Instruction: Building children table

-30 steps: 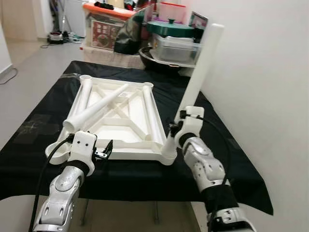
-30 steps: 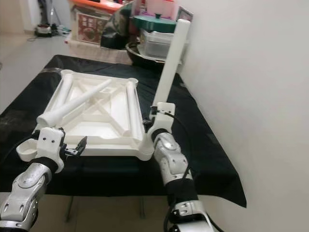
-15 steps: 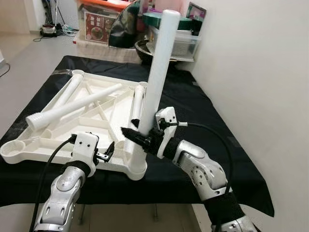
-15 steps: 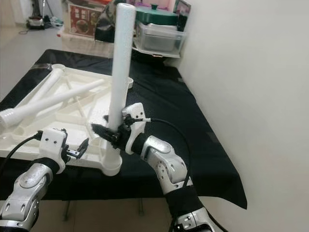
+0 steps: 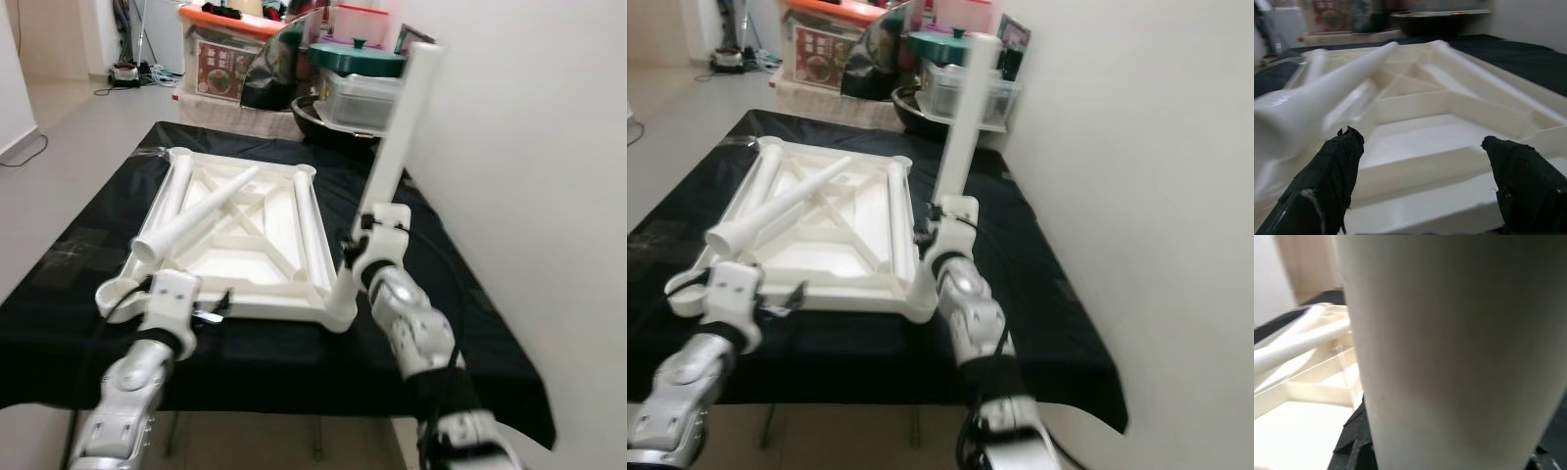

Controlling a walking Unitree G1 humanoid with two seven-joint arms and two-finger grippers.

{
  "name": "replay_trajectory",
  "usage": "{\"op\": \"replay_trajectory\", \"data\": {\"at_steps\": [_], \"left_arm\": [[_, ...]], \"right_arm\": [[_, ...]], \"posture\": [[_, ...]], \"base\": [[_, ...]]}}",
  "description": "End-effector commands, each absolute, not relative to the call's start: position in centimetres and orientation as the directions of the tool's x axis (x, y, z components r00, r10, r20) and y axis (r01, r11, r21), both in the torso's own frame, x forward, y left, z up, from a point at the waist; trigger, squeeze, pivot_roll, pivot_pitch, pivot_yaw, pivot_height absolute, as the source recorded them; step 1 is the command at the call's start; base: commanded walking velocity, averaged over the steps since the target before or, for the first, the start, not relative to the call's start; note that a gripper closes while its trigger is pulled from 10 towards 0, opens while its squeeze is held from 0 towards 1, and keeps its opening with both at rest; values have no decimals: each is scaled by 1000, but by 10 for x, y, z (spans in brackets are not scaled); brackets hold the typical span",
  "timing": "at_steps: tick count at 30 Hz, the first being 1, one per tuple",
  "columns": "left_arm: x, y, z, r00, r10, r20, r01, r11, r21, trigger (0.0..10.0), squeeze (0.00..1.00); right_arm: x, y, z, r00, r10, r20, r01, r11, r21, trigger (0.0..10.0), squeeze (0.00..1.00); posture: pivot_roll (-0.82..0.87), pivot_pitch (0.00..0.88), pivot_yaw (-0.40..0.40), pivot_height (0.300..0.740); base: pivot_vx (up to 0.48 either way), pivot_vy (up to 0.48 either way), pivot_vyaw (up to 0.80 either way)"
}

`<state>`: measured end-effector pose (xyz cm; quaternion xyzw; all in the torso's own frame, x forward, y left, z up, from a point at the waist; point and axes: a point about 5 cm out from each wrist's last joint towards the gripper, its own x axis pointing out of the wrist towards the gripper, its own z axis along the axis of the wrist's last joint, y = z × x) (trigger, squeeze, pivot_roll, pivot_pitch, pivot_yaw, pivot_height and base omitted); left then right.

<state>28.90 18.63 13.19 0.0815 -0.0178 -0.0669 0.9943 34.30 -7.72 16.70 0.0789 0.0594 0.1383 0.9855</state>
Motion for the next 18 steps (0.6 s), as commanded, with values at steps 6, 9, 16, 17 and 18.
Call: {"op": "replay_trajectory", "data": {"at_steps": [6,9,16,17,18], "left_arm": [[291,177,133,985,-169,31,162,974,161,10000,0],[291,177,133,985,-168,33,161,974,159,10000,0],[292,176,133,986,-164,38,157,976,152,10000,0],[292,176,133,986,-164,39,156,976,152,10000,0],[292,176,133,986,-164,39,156,976,152,10000,0]], "right_arm": [[341,-63,171,870,491,-47,-470,853,226,10000,867],[334,-57,183,764,645,19,-632,742,222,10000,0],[297,-52,189,351,934,70,-933,342,113,10000,0],[295,-51,186,330,942,59,-940,323,110,10000,0],[295,-51,186,330,942,59,-940,323,110,10000,0]], "posture": [[170,0,-223,740],[169,0,-224,740],[173,0,-238,740],[173,0,-238,740],[173,0,-238,740]], "base": [[0,0,0],[0,0,0],[0,0,0],[0,0,0],[0,0,0]]}}
